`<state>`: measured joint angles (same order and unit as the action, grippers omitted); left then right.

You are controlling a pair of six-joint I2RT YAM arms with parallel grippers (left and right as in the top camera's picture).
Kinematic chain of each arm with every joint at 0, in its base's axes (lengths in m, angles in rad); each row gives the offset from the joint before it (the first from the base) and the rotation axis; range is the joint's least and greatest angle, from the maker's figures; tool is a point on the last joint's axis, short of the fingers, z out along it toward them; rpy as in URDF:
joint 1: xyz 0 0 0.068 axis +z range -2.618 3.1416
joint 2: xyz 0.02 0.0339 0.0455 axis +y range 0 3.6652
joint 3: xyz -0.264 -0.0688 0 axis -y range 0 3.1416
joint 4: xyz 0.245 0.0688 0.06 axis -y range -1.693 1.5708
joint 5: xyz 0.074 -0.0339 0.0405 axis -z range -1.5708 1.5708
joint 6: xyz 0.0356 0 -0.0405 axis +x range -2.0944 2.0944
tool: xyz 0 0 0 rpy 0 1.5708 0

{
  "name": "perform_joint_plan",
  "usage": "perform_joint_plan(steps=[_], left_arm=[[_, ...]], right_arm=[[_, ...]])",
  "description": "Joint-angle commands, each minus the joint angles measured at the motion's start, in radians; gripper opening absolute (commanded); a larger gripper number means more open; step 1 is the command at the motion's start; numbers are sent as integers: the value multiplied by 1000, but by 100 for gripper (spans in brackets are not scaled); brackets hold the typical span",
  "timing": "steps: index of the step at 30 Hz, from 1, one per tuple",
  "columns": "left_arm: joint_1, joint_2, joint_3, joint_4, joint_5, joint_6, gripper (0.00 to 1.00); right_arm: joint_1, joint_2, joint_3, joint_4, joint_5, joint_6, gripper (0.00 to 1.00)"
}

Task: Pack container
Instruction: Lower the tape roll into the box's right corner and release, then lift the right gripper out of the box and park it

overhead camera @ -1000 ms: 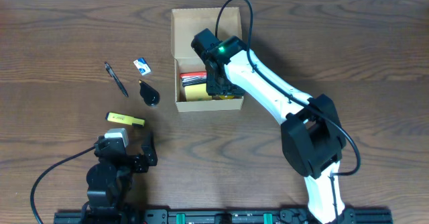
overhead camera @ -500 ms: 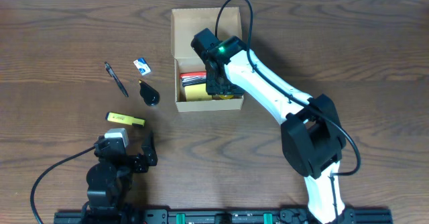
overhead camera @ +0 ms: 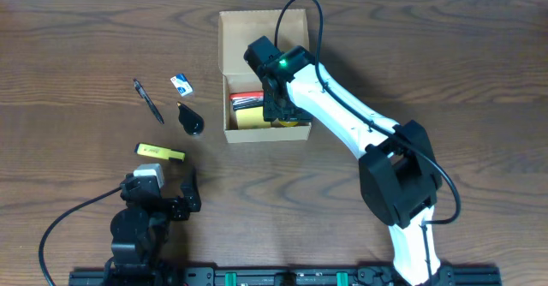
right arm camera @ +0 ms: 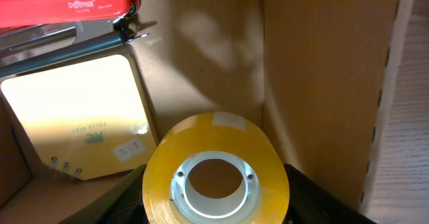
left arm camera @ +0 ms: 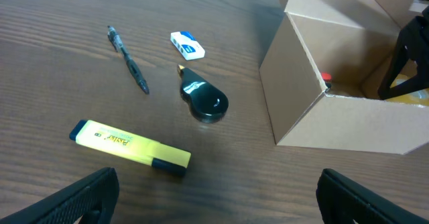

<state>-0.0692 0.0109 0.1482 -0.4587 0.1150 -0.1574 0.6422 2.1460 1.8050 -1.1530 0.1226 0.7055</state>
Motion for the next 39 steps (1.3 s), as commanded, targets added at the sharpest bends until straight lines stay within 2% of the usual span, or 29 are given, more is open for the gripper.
perform_joint_plan(steps=[1, 12, 16, 20, 25, 29, 34, 37, 39], left_arm=[[-4, -7, -18, 3, -14, 4, 95], [-4, -7, -18, 3, -14, 4, 95], [-4, -7, -18, 3, -14, 4, 95], [-4, -7, -18, 3, -14, 4, 95], [-4, -7, -18, 3, -14, 4, 95], [-4, -7, -18, 3, -14, 4, 95], [-4, -7, -18, 3, -14, 4, 95], [-4, -7, -18, 3, -14, 4, 95], [-4, -7, -18, 3, -14, 4, 95]], right_arm=[[-9, 16, -2, 2, 0, -8, 61], [-9, 16, -2, 3, 0, -7, 63], [-13, 16, 0, 54, -1, -4, 61], [-27, 14, 44, 115, -27, -3, 52], [-49, 13, 173, 117, -26, -5, 35], [-74, 13, 267, 117, -26, -18, 28], [-108, 13, 351, 118, -26, -97, 16], [-130, 12, 394, 116, -25, -177, 3], [-146, 12, 420, 106, -20, -255, 1]])
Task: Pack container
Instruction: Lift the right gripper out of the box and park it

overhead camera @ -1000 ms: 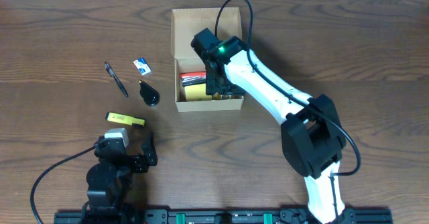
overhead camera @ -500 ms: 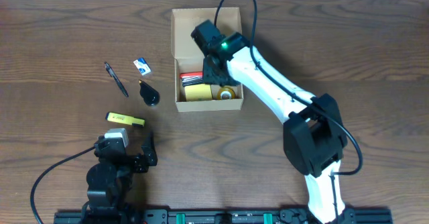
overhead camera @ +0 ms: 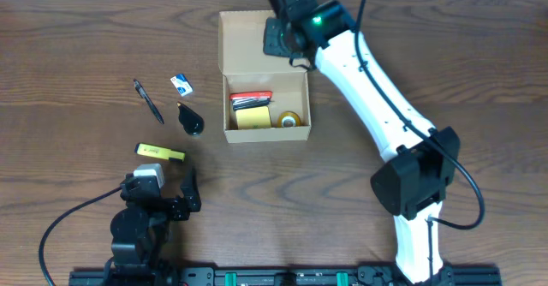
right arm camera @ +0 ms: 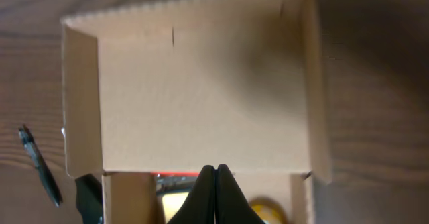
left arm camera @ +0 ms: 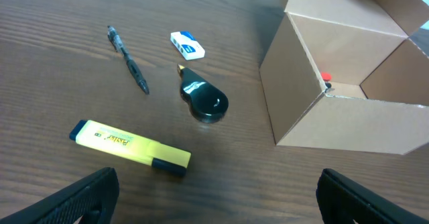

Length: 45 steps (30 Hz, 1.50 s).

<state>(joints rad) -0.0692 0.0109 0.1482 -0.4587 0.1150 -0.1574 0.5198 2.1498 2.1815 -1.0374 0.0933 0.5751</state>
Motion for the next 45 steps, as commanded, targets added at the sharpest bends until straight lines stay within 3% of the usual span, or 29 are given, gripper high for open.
perform_joint_plan(steps=[1, 9, 13, 16, 21, 32, 45], left_arm=[[-4, -7, -18, 3, -14, 4, 95], [-4, -7, -18, 3, -14, 4, 95], [-4, -7, -18, 3, -14, 4, 96], [-4, -7, -18, 3, -14, 4, 95], [-4, -7, -18, 3, -14, 4, 95], [-4, -7, -18, 3, -14, 4, 95], [-4, -7, -18, 3, -14, 4, 95]], right_arm=[[-34, 8, 56, -21, 12, -168, 1], [-134, -43, 85, -229, -10, -522, 1], [-180, -91, 85, -313, -204, -749, 1], [-212, -105, 85, -374, -336, -826, 1], [-250, -105, 51, -467, -356, -896, 1], [-295, -107, -114, -415, -410, -899, 2], [-279, -317, -116, -417, -370, -929, 2]])
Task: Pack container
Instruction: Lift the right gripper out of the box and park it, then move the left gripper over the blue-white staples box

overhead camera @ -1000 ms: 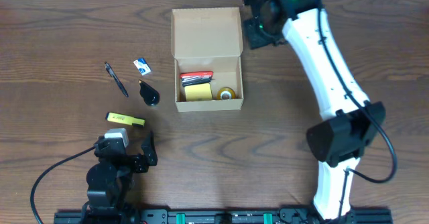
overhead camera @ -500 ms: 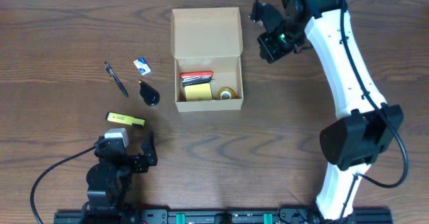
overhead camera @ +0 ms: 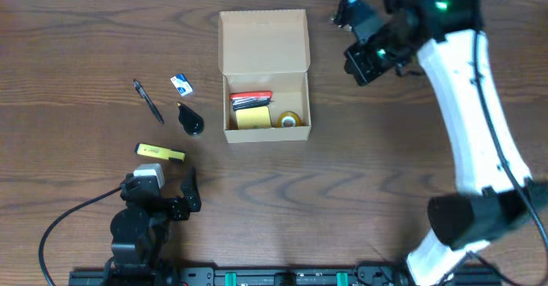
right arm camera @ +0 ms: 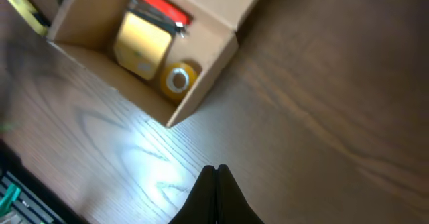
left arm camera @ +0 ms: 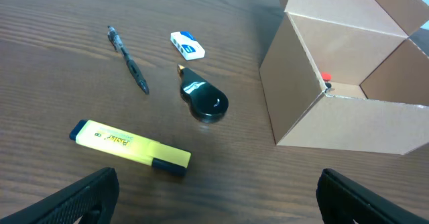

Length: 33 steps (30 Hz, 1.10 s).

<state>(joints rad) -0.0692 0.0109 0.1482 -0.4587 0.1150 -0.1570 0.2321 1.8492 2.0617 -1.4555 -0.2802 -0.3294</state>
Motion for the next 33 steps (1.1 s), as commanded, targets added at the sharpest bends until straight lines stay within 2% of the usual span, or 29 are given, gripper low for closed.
perform_joint_plan(steps=[1, 5, 6, 7, 17, 19, 22, 27, 30, 33], left_arm=[[-4, -7, -18, 3, -14, 3, 95], [-4, -7, -18, 3, -14, 3, 95], [-4, -7, -18, 3, -14, 3, 95], [-4, -7, -18, 3, -14, 3, 95], [-4, -7, -18, 24, -25, 2, 96], [-4, -7, -18, 26, 7, -17, 95], [-4, -7, -18, 41, 122, -111, 95], [-3, -7, -18, 201, 144, -272, 95], [-3, -6, -18, 314, 144, -282, 95], [-3, 8, -6, 322, 144, -255, 95]], right_arm=[[9, -16, 3, 4, 3, -24, 2], [9, -16, -23, 31, 3, -24, 4], [9, -16, -29, 36, 3, -24, 23], [9, -16, -35, 41, 3, -24, 99], [11, -16, -36, 27, 3, -23, 99], [11, -16, -36, 27, 3, -23, 99], [11, -16, -36, 28, 3, -24, 99], [11, -16, -36, 28, 3, -23, 99], [11, -16, -36, 27, 3, -23, 99], [11, -16, -36, 27, 3, -23, 99]])
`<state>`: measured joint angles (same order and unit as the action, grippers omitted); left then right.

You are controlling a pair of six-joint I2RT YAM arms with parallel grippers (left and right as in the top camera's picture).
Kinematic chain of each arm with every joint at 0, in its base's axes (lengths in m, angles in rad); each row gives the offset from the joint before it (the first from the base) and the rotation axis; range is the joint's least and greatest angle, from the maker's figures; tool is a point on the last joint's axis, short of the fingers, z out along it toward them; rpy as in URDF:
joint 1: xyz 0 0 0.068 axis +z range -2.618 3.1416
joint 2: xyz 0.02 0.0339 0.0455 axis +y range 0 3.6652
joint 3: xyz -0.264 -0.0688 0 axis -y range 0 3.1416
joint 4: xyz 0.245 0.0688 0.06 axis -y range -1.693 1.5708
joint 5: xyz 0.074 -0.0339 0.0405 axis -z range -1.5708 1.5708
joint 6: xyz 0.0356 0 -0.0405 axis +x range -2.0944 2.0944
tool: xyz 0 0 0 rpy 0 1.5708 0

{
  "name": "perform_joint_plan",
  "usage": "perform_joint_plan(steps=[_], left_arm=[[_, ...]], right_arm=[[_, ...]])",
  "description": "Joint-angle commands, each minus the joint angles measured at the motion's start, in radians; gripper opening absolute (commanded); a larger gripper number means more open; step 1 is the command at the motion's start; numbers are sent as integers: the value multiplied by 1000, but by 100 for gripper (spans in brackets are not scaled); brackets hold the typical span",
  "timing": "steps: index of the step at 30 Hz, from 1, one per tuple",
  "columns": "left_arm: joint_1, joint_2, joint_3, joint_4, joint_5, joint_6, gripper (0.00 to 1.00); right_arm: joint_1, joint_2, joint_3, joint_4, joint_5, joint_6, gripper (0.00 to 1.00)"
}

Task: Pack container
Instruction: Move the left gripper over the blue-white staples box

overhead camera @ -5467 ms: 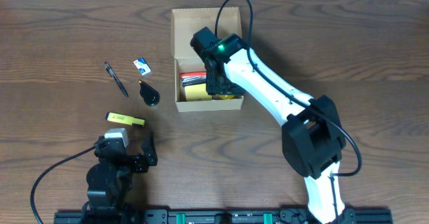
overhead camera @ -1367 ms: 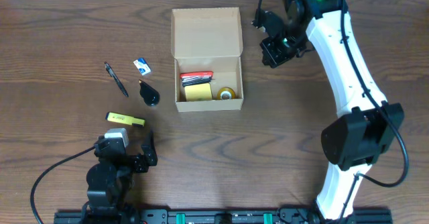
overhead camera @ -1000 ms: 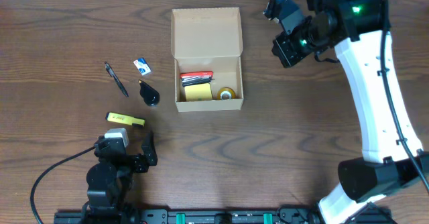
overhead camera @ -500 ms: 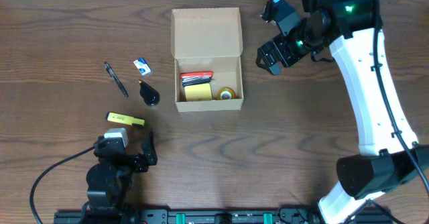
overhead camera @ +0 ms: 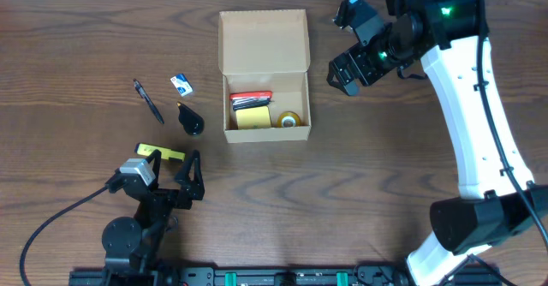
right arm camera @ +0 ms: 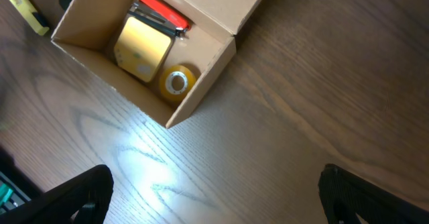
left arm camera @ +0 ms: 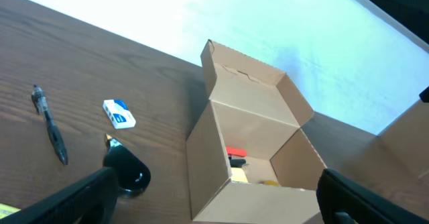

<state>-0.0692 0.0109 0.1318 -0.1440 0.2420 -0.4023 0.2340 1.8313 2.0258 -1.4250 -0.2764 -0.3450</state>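
Note:
The open cardboard box [overhead camera: 265,42] holds a red stapler [right arm camera: 161,13], a yellow note pad [right arm camera: 142,49] and a yellow tape roll [right arm camera: 177,82]. On the table left of it lie a pen [overhead camera: 147,101], a small eraser [overhead camera: 181,84], a black drop-shaped object [overhead camera: 190,120] and a yellow highlighter [overhead camera: 163,153]. My left gripper [overhead camera: 174,168] is open with nothing in it, just before the highlighter. My right gripper [overhead camera: 347,68] hangs open and empty, high up to the right of the box.
The box lid flap [overhead camera: 262,20] stands open at the far side. The white right arm [overhead camera: 475,123] runs along the table's right side. Bare wood lies in front of and to the right of the box.
My right gripper was shut and is now open, at nearly the same spot right of the box. My left gripper has come forward towards the highlighter and tilted up, so it looks into the box.
My right gripper stood inside the box with its fingers either side of the tape roll. Then it was shut above the lid, the roll left in the box. Later it was shut high to the box's right; now it is open there, and the left arm has shifted.

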Motion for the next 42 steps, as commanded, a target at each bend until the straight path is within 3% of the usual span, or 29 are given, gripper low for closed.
perform_joint_plan(steps=[1, 5, 12, 18, 23, 31, 38, 42], left_arm=[[-3, 21, 17, 6, 17, 5, 96], [-3, 139, 89, -18, -44, 79, 96], [-3, 529, 335, -73, -258, 243, 96], [-3, 909, 553, -72, -462, 276, 96], [-3, 1210, 754, -101, -507, 275, 95], [-3, 1559, 977, -151, -508, 210, 96], [-2, 1749, 1067, -151, -489, -39, 95], [-2, 1804, 1078, -143, -374, -55, 95]], right_arm=[[10, 2, 0, -3, -1, -8, 99], [10, 2, 0, -3, -1, -8, 99], [10, 2, 0, -3, -1, -8, 99], [10, 2, 0, -3, -1, -8, 99], [10, 2, 0, -3, -1, -8, 99], [10, 2, 0, -3, -1, -8, 99], [10, 2, 0, -3, -1, -8, 99], [10, 2, 0, -3, -1, -8, 99]])
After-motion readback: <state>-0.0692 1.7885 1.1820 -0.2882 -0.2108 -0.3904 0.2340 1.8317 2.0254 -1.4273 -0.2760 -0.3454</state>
